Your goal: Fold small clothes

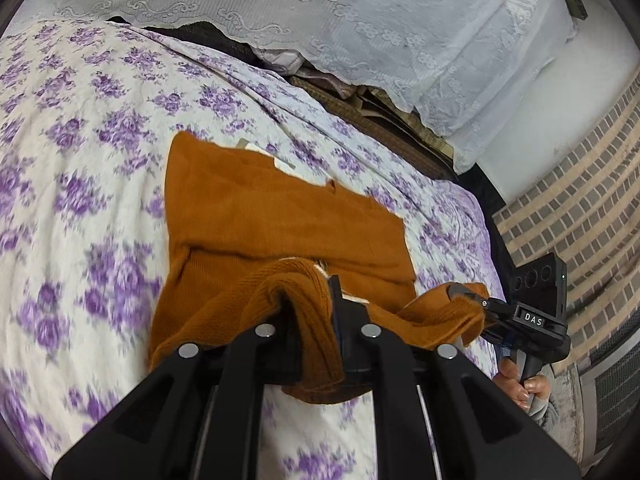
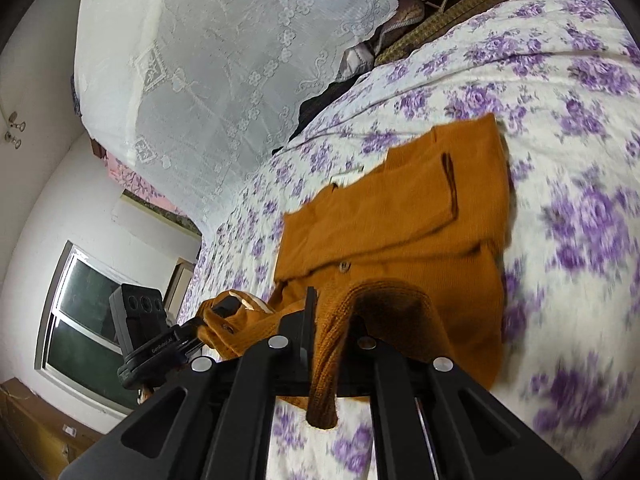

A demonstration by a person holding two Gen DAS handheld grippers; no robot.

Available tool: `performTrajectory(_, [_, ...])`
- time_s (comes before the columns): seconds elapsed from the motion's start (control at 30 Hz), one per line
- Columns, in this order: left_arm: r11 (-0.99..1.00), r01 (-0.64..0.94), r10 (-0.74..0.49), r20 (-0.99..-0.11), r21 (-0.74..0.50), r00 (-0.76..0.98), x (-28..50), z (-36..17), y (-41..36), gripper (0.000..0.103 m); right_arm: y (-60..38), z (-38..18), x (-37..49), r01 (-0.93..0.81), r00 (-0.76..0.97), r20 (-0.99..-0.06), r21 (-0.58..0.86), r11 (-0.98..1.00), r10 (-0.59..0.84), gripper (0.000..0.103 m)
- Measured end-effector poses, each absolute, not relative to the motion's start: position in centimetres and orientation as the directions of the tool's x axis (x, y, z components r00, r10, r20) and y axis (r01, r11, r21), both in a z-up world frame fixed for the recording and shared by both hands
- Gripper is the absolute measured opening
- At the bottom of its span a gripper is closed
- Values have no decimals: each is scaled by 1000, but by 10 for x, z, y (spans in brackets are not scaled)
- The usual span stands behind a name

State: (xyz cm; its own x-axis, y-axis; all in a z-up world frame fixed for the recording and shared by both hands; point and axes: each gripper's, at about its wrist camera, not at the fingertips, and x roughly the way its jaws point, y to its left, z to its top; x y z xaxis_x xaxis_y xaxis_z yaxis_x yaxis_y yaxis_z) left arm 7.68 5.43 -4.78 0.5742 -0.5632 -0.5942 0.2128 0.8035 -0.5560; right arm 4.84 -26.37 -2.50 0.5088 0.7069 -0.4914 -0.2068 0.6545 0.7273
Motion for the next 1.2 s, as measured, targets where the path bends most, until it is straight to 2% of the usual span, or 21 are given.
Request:
performTrajectory(0.33, [808,186,-550,-603,-559,578,142,-56,57,10,-273,-40,115,-142,523,-485,761,633,701,5])
performTrajectory(0.4, [802,156,-550,-613,-576,567,161,-63,60,14,-278,-49,133,-103,523,-481,784,613,704,10])
performTrajectory(0.43, [797,136,-551,-616,-589,563,168,-68,62,16,-282,-55,141,-76,525,-477,799,597,705,17])
performTrajectory(0.47, [784,96,-552,-616,-614,562,179,-76,67,20,-288,-64,152,-41,530,-465,821,570,709,41])
performTrajectory(0.5, [778,70,-546,-617,-625,566,186,-82,72,26,-294,-70,158,-17,539,-459,832,554,707,52])
performTrajectory(0.53, [769,52,-546,-612,-637,572,190,-87,76,27,-304,-77,163,4,559,-436,852,524,705,54])
performTrajectory(0.6, [735,15,-549,-582,-678,599,190,-97,93,39,-316,-83,166,8,559,-376,894,448,739,54])
performTrajectory(0.67, [689,7,-571,-538,-724,620,185,-99,108,44,-329,-77,162,-8,584,-324,915,404,744,56])
performTrajectory(0.73, [678,-5,-553,-515,-735,655,178,-94,121,49,-337,-64,156,-32,627,-322,899,437,709,55])
performTrajectory(0.8, [702,-4,-516,-512,-712,686,168,-84,126,51,-332,-50,147,-70,651,-344,861,505,677,48])
performTrajectory(0.83, [718,10,-512,-519,-696,685,166,-79,122,51,-324,-43,145,-96,646,-357,839,536,675,41])
performTrajectory(0.93, [761,83,-524,-533,-644,664,163,-68,97,52,-273,-26,142,-200,617,-463,689,696,636,30])
performTrajectory(1.0, [809,134,-505,-560,-572,657,169,-60,67,60,-248,-23,144,-251,601,-500,622,741,624,27])
performTrajectory(1.07, [852,127,-461,-613,-508,642,181,-62,46,65,-227,-30,158,-254,567,-535,609,751,626,27])
performTrajectory(1.13, [867,104,-442,-656,-488,612,198,-71,36,65,-224,-40,176,-214,554,-551,630,747,624,27])
performTrajectory(1.2, [871,47,-419,-691,-488,589,213,-86,40,63,-235,-55,192,-134,577,-590,613,778,564,21])
